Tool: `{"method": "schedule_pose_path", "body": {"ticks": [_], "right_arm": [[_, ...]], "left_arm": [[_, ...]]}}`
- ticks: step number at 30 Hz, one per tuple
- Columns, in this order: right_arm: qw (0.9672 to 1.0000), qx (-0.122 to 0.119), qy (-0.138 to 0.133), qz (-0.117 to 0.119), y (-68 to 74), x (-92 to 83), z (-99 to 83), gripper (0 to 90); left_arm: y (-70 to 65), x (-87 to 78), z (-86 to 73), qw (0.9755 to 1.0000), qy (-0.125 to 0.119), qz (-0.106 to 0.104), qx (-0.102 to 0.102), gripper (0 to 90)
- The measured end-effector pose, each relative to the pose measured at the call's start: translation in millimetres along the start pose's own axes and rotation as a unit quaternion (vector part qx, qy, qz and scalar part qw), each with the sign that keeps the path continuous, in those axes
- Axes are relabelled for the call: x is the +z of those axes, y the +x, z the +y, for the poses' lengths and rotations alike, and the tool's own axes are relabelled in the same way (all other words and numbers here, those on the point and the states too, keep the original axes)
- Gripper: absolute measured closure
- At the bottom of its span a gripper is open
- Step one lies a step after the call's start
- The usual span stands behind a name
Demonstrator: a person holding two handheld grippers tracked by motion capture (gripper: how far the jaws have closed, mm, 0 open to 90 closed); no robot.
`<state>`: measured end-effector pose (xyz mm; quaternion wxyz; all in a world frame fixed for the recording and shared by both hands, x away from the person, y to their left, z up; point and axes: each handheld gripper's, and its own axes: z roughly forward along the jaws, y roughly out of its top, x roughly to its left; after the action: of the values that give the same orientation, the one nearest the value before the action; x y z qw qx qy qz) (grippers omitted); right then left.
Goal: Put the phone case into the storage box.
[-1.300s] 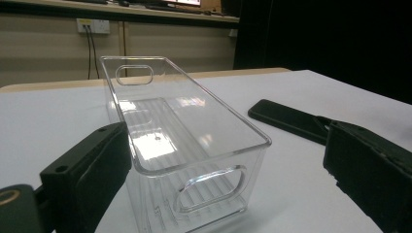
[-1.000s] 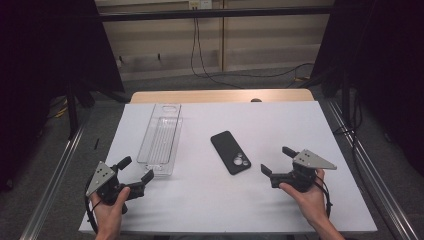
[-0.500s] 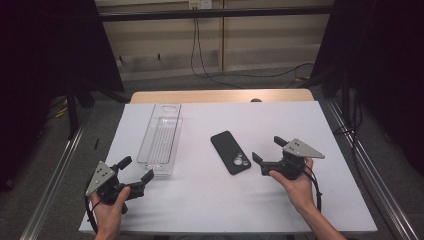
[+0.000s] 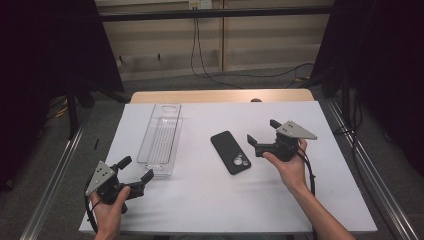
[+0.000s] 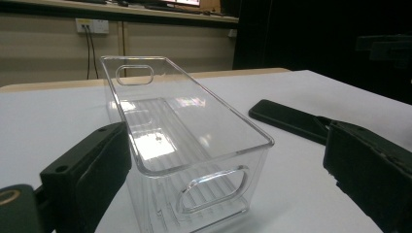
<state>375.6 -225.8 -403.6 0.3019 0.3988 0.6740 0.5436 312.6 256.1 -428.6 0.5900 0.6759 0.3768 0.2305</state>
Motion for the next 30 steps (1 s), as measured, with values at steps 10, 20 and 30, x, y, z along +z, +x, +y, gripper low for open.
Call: {"method": "schedule_pose_path", "body": {"ticks": [10,20,30], "right_arm": [[1.0000,-0.009,0.002,0.000,-0.8,29.4,10.9,2.6],[0.9999,-0.006,0.007,-0.010,-4.6,52.8,16.3,3.2],[0.9996,0.009,0.005,-0.025,-13.2,73.5,17.0,7.7]], "left_arm": [[-0.1,0.3,1.3,1.0000,-0.003,-0.006,0.003,3.4],[-0.1,3.7,1.3,0.9999,-0.001,-0.012,0.002,3.4],[1.3,4.7,1.4,0.9999,-0.002,-0.012,0.001,3.4]]}}
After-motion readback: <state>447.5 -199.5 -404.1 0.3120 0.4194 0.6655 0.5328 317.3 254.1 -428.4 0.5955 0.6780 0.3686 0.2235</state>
